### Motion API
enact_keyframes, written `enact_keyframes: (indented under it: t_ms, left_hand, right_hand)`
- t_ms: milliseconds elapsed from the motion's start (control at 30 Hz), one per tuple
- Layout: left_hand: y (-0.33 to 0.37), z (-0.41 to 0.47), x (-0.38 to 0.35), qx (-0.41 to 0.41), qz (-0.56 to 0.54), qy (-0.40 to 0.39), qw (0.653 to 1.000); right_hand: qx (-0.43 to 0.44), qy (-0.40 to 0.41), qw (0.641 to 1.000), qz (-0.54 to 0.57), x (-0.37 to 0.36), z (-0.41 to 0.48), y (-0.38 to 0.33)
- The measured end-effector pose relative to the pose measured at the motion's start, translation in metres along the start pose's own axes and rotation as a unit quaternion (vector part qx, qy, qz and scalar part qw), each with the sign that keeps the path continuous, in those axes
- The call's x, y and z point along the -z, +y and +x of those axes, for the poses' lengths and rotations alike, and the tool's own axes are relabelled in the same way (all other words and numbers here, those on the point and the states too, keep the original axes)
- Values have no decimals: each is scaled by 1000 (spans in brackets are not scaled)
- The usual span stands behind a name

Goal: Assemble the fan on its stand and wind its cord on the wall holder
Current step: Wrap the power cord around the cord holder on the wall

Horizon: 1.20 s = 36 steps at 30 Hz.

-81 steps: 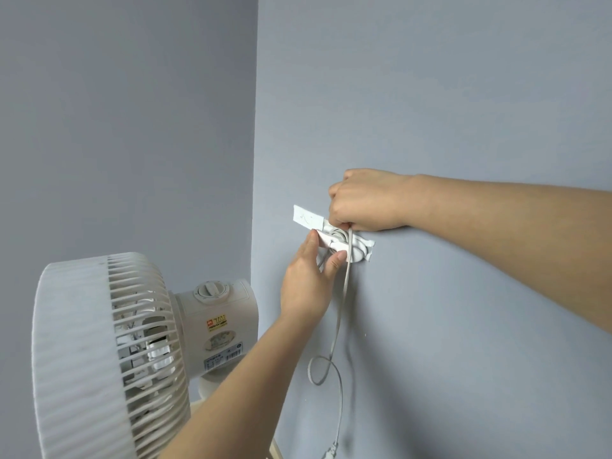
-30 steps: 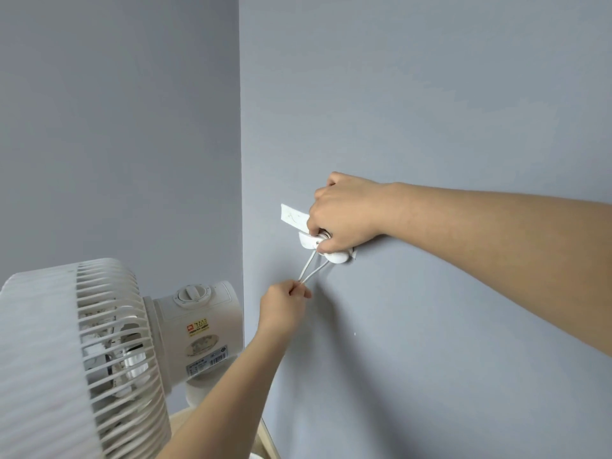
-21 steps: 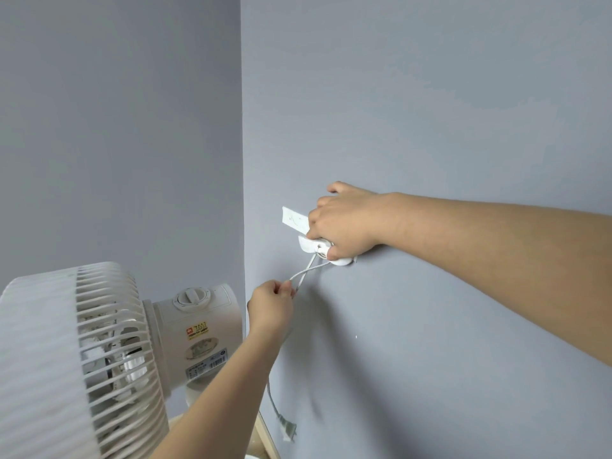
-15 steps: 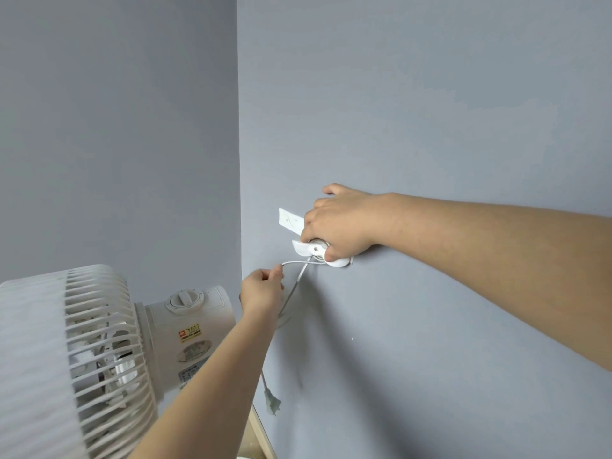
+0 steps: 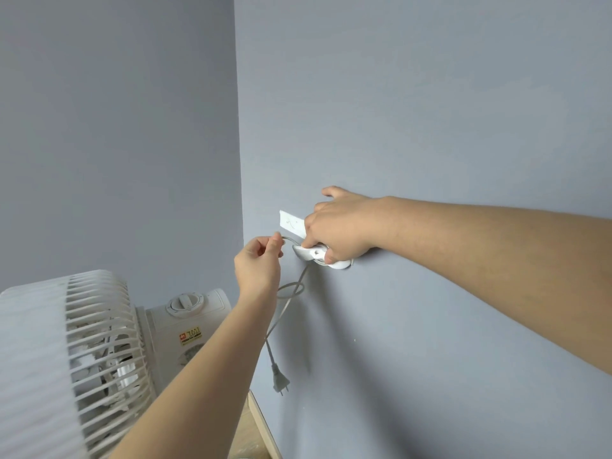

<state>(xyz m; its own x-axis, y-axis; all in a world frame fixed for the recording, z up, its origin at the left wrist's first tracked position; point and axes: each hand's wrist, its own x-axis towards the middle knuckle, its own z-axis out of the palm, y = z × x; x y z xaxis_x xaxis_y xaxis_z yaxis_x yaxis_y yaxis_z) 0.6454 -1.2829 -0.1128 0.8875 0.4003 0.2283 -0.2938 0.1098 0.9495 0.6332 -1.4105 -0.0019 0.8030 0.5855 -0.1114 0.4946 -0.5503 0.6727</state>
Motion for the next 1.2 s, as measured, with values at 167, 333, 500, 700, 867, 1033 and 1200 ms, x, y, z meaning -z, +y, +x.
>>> enact_keyframes:
  t_ms: [167,333,500,700,867,1033,1200]
  left_hand:
    - [-2,-25,24,-11,-23,-79,997]
    - [-9,-36,43,-11,-19,-195,981]
    - [-27,-47,57,-25,60,-243,968]
    - [-46,-42,54,-36,135,-233,962]
    - [-56,-42,51,18,269,-183,946]
    - [-74,-55,50,112,180,-178,961]
    - [-80,-58,51,133,234,-210,940]
  right_hand:
    - [-12,10,1000,-3,-1,2,-1]
    - [3,37,992,124,4,17,-15]
    - [-7,106,990,98,7,29,-16]
    - [-14,114,986,124,3,26,-15]
    - [-26,94,984,149,2,14,-7]
    - [-20,94,987,132,-4,14,-7]
    - [-27,86,986,141,-5,14,-6]
